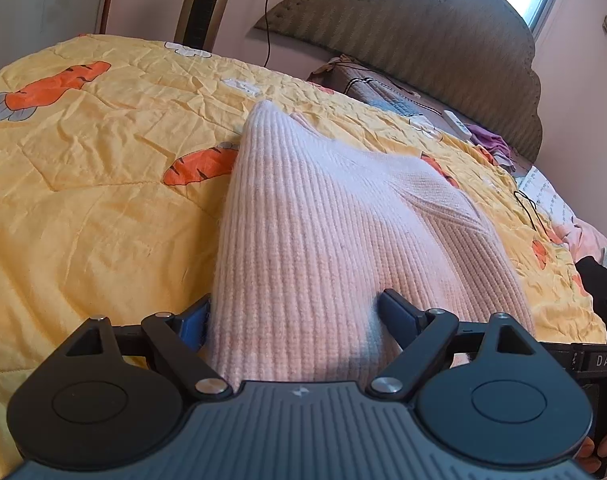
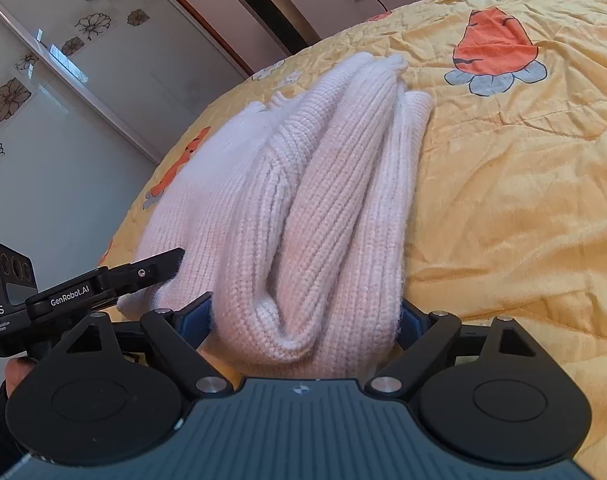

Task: Fold small clothes
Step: 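Lift the sweater bundle with both grippers and fold it over itself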

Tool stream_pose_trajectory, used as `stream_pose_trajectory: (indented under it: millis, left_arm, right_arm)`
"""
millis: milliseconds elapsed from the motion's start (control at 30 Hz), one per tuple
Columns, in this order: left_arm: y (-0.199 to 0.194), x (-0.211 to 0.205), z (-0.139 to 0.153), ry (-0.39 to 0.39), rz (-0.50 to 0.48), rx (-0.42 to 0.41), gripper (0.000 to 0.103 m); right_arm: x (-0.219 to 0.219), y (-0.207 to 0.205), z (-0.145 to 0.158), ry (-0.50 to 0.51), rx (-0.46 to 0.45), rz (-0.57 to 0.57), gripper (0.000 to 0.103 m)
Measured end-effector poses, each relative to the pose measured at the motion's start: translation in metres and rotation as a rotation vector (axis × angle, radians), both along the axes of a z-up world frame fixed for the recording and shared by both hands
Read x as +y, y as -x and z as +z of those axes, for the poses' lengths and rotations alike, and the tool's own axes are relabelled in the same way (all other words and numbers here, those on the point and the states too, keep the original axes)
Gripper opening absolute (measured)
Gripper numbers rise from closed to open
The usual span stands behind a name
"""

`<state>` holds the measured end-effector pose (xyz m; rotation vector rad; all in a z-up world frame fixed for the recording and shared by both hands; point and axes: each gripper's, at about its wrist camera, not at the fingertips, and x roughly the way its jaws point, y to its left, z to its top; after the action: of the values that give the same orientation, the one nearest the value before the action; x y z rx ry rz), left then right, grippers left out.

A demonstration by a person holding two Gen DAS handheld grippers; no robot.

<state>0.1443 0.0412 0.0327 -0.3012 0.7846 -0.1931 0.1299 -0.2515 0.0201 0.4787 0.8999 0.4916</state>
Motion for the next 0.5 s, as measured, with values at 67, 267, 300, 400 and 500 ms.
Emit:
stream_pose_trajectory:
  millis: [67, 267, 300, 400, 500]
  left_arm:
    - [0.003, -0.004, 0.002, -0.034, -0.009, -0.004, 0.079]
    - [0.016, -0.001, 0.020, -0.050, -0.029, 0.002, 0.055]
    - [0.016, 0.001, 0.020, -0.044, -0.031, 0.007, 0.055]
    - [0.013, 0.006, 0.010, -0.030, -0.033, 0.002, 0.066]
    - [0.020, 0.020, 0.011, 0.066, -0.003, -0.006, 0.073]
  right_arm:
    - [0.001, 0.002, 0.001, 0.011, -0.001, -0.008, 0.083]
    - [0.012, 0.015, 0.007, 0.069, -0.001, 0.009, 0.068]
    - [0.010, 0.018, 0.010, 0.050, -0.004, 0.008, 0.067]
    - [0.000, 0.025, 0.012, -0.040, 0.005, -0.010, 0.066]
    - [-0.005, 0.024, -0.002, -0.045, 0.019, -0.023, 0.067]
